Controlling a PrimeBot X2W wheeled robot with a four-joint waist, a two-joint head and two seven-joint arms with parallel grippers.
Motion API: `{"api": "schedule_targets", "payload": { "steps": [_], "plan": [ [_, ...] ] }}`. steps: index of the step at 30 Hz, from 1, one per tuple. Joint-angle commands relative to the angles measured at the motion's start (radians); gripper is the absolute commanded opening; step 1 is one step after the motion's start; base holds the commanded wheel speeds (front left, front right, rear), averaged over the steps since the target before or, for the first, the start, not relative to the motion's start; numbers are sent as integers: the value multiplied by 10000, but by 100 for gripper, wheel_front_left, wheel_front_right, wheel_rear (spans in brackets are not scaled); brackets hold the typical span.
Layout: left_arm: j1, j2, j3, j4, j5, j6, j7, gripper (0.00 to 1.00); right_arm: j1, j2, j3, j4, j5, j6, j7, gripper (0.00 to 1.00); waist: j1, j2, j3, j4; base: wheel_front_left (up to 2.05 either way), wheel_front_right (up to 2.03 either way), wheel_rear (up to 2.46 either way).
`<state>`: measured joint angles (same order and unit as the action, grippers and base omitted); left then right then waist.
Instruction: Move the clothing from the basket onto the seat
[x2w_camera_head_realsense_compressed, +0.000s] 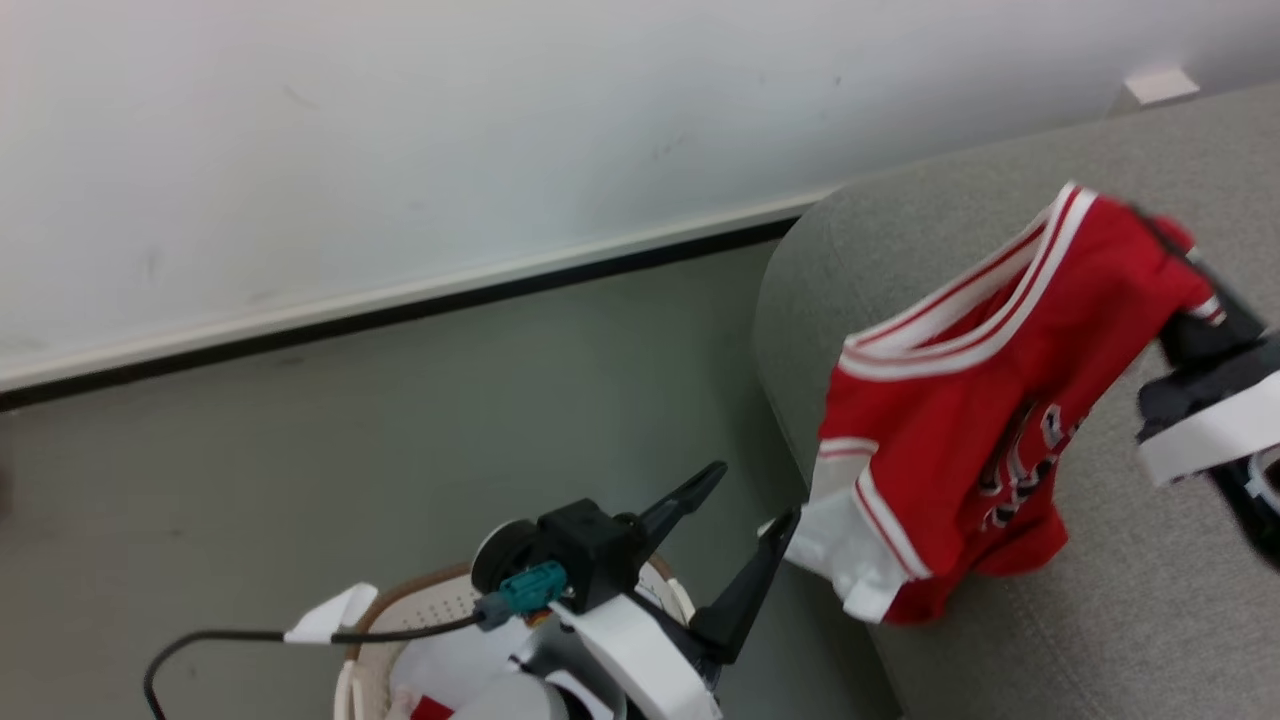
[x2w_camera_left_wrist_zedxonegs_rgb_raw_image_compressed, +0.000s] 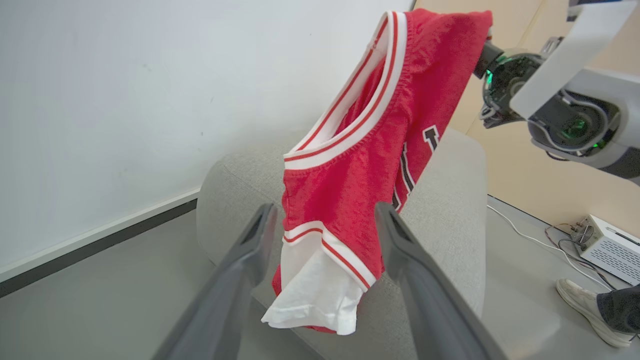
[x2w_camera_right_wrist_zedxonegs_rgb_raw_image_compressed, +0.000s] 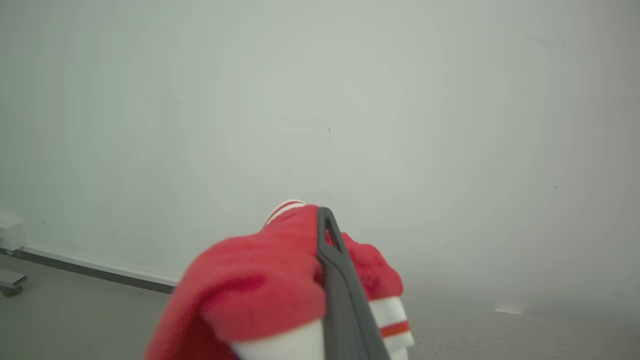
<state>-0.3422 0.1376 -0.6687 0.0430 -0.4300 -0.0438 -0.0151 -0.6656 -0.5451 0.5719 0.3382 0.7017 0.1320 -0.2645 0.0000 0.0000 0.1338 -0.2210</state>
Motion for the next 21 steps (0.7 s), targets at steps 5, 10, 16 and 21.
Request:
{"api": "schedule_targets", "payload": {
  "steps": [5, 10, 16, 21],
  "plan": [
    [-1114, -71, -155, -216, 371, -240, 150, 100, -1726, -281, -1550, 623, -550, -23, 22, 0, 0, 0, 1858, 383, 0, 0, 0],
    [-2261, -230, -347, -402, 486, -507, 277, 100, -3796, -849, -3440, 1344, -1230, -25, 429, 0, 0, 0, 3252, 880, 0, 0, 0],
    [-3194, -298, -518, -582, 477, -664, 326, 100, -5692, -1456, -5681, 2489, -2537, -23, 1038, 0, 0, 0, 4617, 1419, 0, 0, 0],
    [-3479, -310, -531, -462, 385, -686, 196, 100, -6042, -1641, -7028, 3763, -3793, -23, 1268, 0, 0, 0, 5247, 1755, 0, 0, 0]
  ]
}}
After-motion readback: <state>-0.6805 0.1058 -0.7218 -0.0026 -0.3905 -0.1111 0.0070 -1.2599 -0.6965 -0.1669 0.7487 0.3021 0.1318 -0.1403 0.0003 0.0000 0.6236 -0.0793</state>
